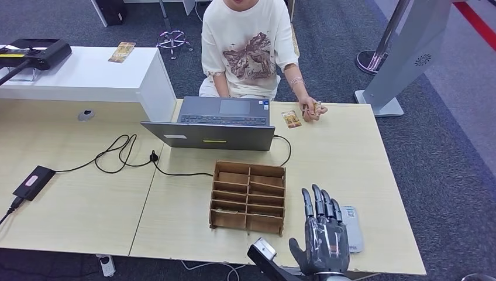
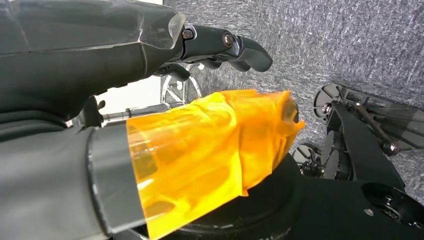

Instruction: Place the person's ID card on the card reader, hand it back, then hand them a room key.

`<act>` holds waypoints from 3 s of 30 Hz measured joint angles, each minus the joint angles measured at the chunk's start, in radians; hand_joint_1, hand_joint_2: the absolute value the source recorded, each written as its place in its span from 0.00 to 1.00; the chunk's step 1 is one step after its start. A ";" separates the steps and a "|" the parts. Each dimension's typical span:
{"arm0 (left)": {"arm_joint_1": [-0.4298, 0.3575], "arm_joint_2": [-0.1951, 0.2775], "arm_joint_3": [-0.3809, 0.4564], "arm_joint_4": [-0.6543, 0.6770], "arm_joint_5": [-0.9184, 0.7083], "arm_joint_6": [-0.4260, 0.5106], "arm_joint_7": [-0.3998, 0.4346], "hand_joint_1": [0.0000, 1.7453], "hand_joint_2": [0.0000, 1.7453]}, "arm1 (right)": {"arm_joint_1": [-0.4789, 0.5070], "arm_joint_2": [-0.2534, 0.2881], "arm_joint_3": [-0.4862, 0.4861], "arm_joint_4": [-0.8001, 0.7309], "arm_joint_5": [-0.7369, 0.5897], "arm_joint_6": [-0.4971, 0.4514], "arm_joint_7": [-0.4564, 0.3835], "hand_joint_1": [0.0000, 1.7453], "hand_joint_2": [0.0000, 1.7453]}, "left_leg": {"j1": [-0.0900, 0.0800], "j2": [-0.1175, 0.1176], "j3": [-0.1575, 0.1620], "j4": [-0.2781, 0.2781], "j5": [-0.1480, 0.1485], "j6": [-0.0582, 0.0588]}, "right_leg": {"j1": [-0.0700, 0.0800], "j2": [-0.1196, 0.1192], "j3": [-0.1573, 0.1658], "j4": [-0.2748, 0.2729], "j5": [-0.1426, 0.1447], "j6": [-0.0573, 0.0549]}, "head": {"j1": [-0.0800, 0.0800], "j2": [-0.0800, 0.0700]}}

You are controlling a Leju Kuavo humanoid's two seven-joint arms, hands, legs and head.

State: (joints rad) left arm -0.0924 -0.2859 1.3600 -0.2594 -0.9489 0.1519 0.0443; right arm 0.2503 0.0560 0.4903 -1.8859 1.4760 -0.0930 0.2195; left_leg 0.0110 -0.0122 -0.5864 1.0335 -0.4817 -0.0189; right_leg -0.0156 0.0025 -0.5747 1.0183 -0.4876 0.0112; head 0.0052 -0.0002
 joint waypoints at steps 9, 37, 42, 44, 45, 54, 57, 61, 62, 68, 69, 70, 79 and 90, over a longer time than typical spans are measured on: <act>-0.002 0.000 0.000 0.000 0.005 0.003 0.000 0.00 0.00 | -0.024 0.000 0.007 0.060 0.006 0.036 0.006 0.00 1.00 | 0.000 0.000 0.000 0.000 0.000 0.000 | 0.000 0.000 0.000 0.000 0.000 0.000 | 0.000 0.000; -0.003 0.002 0.000 0.000 -0.005 -0.006 -0.002 0.00 0.00 | -0.105 0.021 0.042 0.181 -0.025 0.033 -0.035 0.22 1.00 | 0.000 0.000 0.000 0.000 0.000 0.000 | 0.000 0.000 0.000 0.000 0.000 0.000 | 0.000 0.000; -0.003 0.002 0.000 0.000 -0.007 -0.007 -0.002 0.00 0.00 | -0.107 0.026 0.043 0.194 -0.025 0.033 -0.035 0.28 1.00 | 0.000 0.000 0.000 0.000 0.000 0.000 | 0.000 0.000 0.000 0.000 0.000 0.000 | 0.000 0.000; -0.003 0.002 0.000 0.000 -0.007 -0.007 -0.002 0.00 0.00 | -0.108 0.027 0.043 0.198 -0.025 0.033 -0.035 0.32 1.00 | 0.000 0.000 0.000 0.000 0.000 0.000 | 0.000 0.000 0.000 0.000 0.000 0.000 | 0.000 0.000; -0.003 0.003 0.000 0.000 -0.008 -0.007 -0.002 0.00 0.00 | -0.108 0.027 0.043 0.200 -0.025 0.033 -0.035 0.33 1.00 | 0.000 0.000 0.000 0.000 0.000 0.000 | 0.000 0.000 0.000 0.000 0.000 0.000 | 0.000 0.000; -0.003 0.004 -0.002 0.000 -0.012 -0.009 -0.002 0.00 0.00 | -0.112 0.031 0.043 0.221 -0.022 0.033 -0.042 0.32 1.00 | 0.000 0.000 0.000 0.000 0.000 0.000 | 0.000 0.000 0.000 0.000 0.000 0.000 | 0.000 0.000; -0.003 0.004 -0.003 0.000 -0.012 -0.011 -0.002 0.00 0.00 | -0.115 0.032 0.043 0.227 -0.021 0.033 -0.044 0.34 1.00 | 0.000 0.000 0.000 0.000 0.000 0.000 | 0.000 0.000 0.000 0.000 0.000 0.000 | 0.000 0.000; -0.003 0.005 -0.003 0.000 -0.013 -0.014 -0.003 0.00 0.00 | -0.125 0.035 0.044 0.238 -0.020 0.033 -0.045 0.34 1.00 | 0.000 0.000 0.000 0.000 0.000 0.000 | 0.000 0.000 0.000 0.000 0.000 0.000 | 0.000 0.000; -0.003 0.005 -0.004 0.000 -0.013 -0.015 -0.003 0.00 0.00 | -0.130 0.036 0.044 0.241 -0.020 0.033 -0.045 0.34 1.00 | 0.000 0.000 0.000 0.000 0.000 0.000 | 0.000 0.000 0.000 0.000 0.000 0.000 | 0.000 0.000; -0.003 0.005 -0.004 0.000 -0.014 -0.017 -0.003 0.00 0.00 | -0.139 0.042 0.046 0.256 -0.016 0.033 -0.047 0.32 1.00 | 0.000 0.000 0.000 0.000 0.000 0.000 | 0.000 0.000 0.000 0.000 0.000 0.000 | 0.000 0.000; -0.003 0.005 -0.005 0.000 -0.015 -0.018 -0.003 0.00 0.00 | -0.139 0.042 0.046 0.259 -0.015 0.033 -0.048 0.32 1.00 | 0.000 0.000 0.000 0.000 0.000 0.000 | 0.000 0.000 0.000 0.000 0.000 0.000 | 0.000 0.000; -0.003 0.005 -0.005 0.000 -0.016 -0.018 -0.003 0.00 0.00 | -0.140 0.043 0.046 0.261 -0.014 0.033 -0.048 0.32 1.00 | 0.000 0.000 0.000 0.000 0.000 0.000 | 0.000 0.000 0.000 0.000 0.000 0.000 | 0.000 0.000; -0.003 0.006 -0.010 0.000 -0.019 -0.020 -0.003 0.00 0.00 | -0.147 0.047 0.046 0.281 -0.004 0.033 -0.051 0.32 1.00 | 0.000 0.000 0.000 0.000 0.000 0.000 | 0.000 0.000 0.000 0.000 0.000 0.000 | 0.000 0.000; -0.003 0.010 -0.013 0.000 -0.026 -0.023 -0.003 0.00 0.00 | -0.172 0.052 0.060 0.310 -0.002 0.034 -0.060 0.32 1.00 | 0.000 0.000 0.000 0.000 0.000 0.000 | 0.000 0.000 0.000 0.000 0.000 0.000 | 0.000 0.000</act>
State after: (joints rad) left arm -0.0956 -0.2755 1.3465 -0.2594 -0.9750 0.1290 0.0412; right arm 0.0782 0.1080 0.5501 -1.5759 1.4740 -0.0592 0.1595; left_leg 0.0110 -0.0122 -0.5862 1.0335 -0.4816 -0.0189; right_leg -0.0156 0.0027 -0.5744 1.0185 -0.4875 0.0111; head 0.0056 -0.0003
